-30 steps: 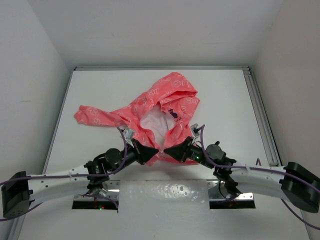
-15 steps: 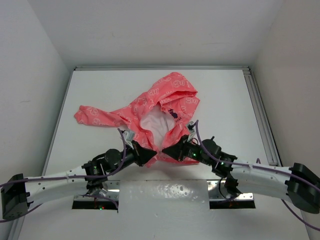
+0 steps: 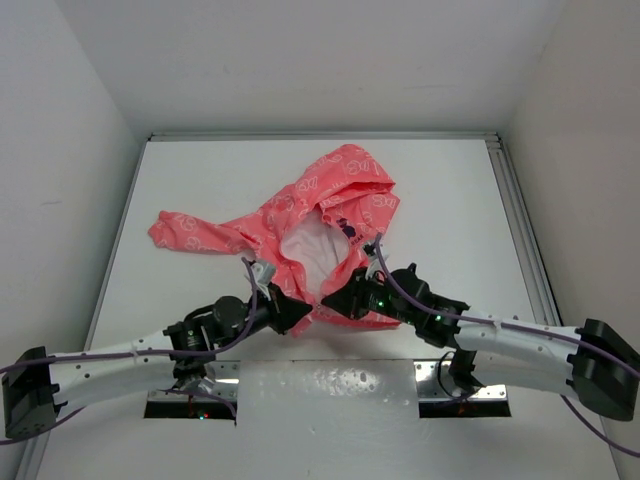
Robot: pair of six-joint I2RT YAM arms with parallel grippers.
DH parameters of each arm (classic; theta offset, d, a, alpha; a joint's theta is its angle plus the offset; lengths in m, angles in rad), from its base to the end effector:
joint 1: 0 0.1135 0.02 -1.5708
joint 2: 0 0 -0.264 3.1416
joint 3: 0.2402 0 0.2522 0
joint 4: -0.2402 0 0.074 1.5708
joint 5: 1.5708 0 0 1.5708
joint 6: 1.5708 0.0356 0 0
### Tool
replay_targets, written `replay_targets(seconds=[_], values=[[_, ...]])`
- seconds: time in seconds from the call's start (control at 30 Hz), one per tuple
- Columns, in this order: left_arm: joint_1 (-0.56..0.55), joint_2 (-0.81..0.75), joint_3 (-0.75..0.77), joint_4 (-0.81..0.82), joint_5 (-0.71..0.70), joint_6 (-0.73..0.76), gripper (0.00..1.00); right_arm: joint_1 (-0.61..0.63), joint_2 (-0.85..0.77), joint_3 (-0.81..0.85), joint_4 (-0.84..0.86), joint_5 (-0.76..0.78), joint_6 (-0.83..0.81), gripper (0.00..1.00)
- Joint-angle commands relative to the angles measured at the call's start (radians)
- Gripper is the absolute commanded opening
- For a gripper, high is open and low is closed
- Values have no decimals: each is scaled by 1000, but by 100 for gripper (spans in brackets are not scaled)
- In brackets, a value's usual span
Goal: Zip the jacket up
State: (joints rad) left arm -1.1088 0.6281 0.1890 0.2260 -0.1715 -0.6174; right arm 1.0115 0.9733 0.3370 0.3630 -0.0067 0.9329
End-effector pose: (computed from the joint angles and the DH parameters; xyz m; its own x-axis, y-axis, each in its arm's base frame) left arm 0.0769 -0.1407 0.1957 -0.5444 -0.1863 -0.8178 0.6040 0.5895 -0.5364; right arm 0.1111 0.1779 0.2049 -0.7690 0.2856 -0.5719 -0.3917 0.4965 0.7746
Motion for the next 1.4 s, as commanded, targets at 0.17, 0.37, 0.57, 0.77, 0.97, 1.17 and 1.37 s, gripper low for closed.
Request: replay_targets(seconds=[0.17, 0.37, 0.57, 0.77, 0.97, 1.17, 1.37], values=[[3, -22, 59, -92, 26, 51, 0, 2, 50, 120, -1, 27, 15, 0], [3, 18, 76, -175, -39, 47, 0, 2, 38, 189, -165, -24, 35, 0], [-3, 42, 99, -139, 18, 76, 0, 2, 133, 281, -243, -1, 0, 0], [-6, -79, 81, -159, 46, 53, 0, 2, 176, 306, -259, 146, -48, 0], [-6, -102, 50, -153, 70, 27, 0, 2, 203, 316, -242, 125, -43, 0], [-5, -84, 26, -149, 59, 16, 0, 2, 133, 295, -228, 67, -17, 0], [-5, -33, 23, -114, 82, 18, 0, 2, 87, 295, -245, 59, -20, 0]])
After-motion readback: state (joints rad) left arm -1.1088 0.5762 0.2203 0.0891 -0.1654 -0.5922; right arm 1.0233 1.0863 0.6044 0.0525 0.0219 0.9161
